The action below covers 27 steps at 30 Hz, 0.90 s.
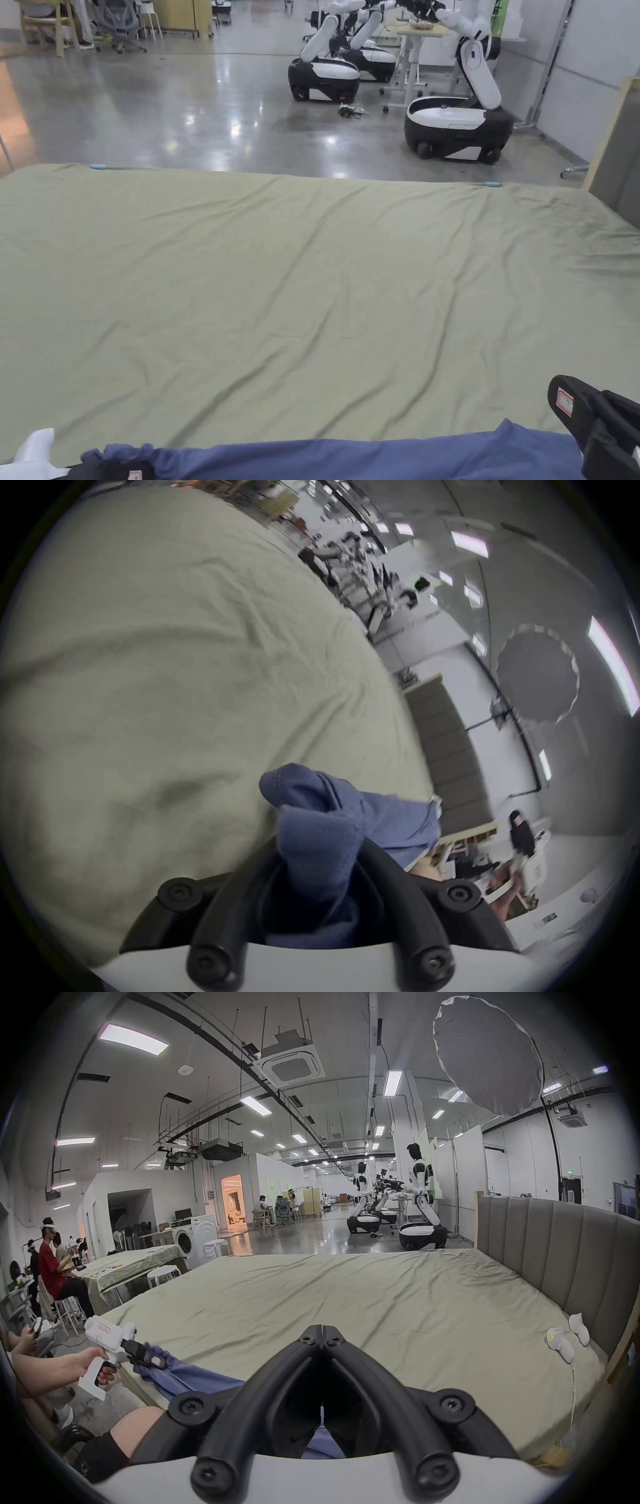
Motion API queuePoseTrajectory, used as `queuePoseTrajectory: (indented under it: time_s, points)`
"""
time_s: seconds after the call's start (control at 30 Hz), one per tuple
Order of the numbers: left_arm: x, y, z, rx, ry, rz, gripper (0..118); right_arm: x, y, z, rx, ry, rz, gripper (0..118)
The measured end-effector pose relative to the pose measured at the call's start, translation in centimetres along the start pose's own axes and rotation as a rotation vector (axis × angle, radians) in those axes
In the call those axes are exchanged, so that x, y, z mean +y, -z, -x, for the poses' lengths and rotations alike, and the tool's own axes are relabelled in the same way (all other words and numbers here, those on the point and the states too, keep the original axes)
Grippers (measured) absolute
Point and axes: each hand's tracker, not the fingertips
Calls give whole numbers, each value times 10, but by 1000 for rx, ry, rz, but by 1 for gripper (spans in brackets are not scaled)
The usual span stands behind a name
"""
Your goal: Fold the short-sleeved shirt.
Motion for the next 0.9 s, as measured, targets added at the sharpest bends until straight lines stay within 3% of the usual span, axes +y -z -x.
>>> queuePoseTrajectory:
  time_s: [0.13, 0.27, 0.33, 0.53, 0.67, 0.9]
  points:
    - [24, -41, -27, 107, 176, -46, 6, -1, -1, -3, 10, 6, 4, 0]
    - [45, -80, -23, 299, 164, -128, 6, -7, -5, -7, 18, 17, 0, 0]
    - [40, -81, -28, 385, 208, -81, 6, -12, -4, -8, 24, 37, 4, 0]
    - [23, -63, -96, 223, 330, -66, 6, -15, -4, -7, 40, 66, 11, 0]
    - [12, -21, -143, 237, 405, 26, 6, -10, -10, -6, 53, 60, -7, 0]
    - [-4, 69, -153, 293, 414, 161, 6, -7, -29, -6, 63, 82, -41, 0]
